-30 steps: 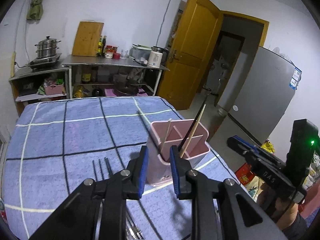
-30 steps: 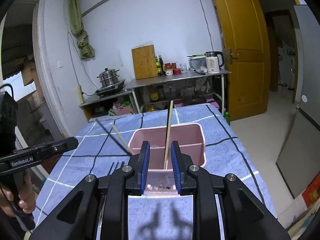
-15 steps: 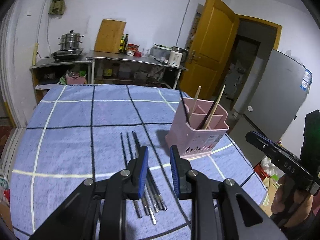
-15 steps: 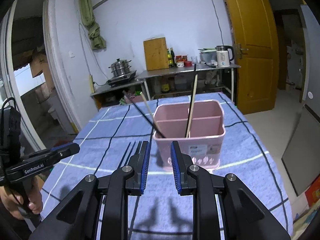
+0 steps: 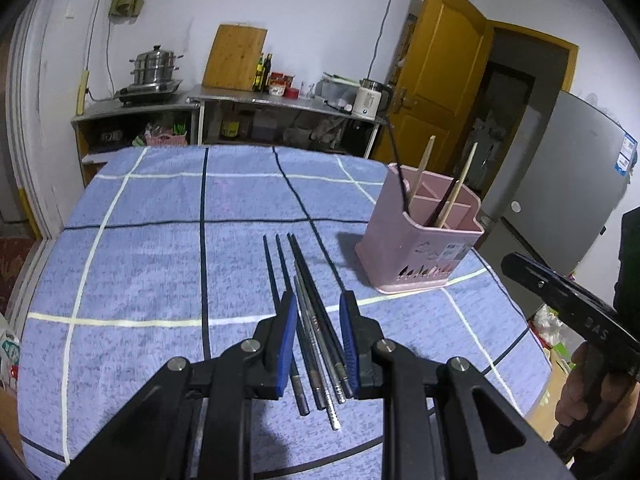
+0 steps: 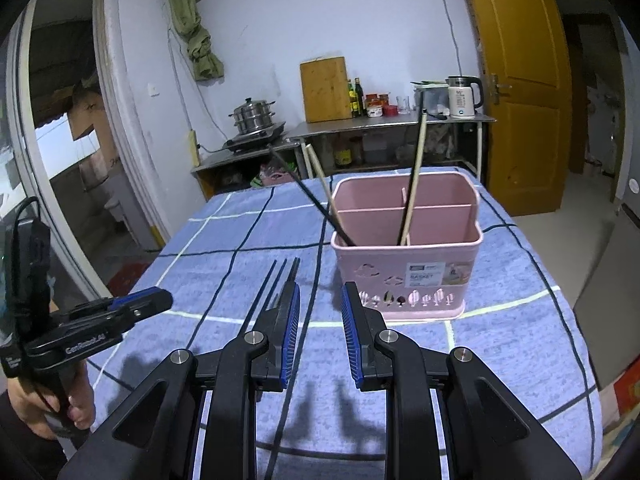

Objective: Organize utensils
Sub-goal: 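Move the left gripper down to the black chopsticks on the sheet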

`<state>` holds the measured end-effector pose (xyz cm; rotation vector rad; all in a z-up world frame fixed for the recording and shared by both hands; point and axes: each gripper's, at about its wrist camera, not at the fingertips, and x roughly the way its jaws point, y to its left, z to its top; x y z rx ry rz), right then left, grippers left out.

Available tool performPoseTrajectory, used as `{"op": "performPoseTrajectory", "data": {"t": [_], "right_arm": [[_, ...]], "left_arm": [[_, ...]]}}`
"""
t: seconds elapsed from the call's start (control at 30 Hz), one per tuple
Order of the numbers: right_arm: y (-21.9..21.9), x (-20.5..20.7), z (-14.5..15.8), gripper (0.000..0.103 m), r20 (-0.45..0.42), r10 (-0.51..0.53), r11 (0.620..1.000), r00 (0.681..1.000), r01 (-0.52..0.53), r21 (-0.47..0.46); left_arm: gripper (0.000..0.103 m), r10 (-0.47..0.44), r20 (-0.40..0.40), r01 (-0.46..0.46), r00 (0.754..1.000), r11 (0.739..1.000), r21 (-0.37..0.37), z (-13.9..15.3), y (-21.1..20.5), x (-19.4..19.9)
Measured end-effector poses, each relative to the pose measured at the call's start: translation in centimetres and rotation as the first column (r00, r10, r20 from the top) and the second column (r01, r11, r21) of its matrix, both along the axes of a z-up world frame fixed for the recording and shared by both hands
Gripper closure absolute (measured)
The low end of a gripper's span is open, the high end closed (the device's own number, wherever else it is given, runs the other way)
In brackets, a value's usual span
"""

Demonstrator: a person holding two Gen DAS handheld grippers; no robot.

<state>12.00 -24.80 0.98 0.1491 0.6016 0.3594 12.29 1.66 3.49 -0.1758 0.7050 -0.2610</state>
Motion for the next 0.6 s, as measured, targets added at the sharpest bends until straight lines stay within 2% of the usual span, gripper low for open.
{"op": "performPoseTrajectory", "data": {"t": [0.27,0.6], "right_arm": [[1.6,1.0,-2.4,0.081,-0.058,0.032,0.999,0.998,-0.032,0.002],[3.6,2.9,-5.4,0.081,-0.13,0.076,0.997,0.989,-0.077,-0.005]], "left_arm": [[0.08,0.018,-0.089,-0.019,0.996,1.0,-0.011,-3.3,0.5,2.6],[0.08,0.016,-0.172,-0.014,0.985,1.0,0.016,-7.1,-0.3,7.7]]}}
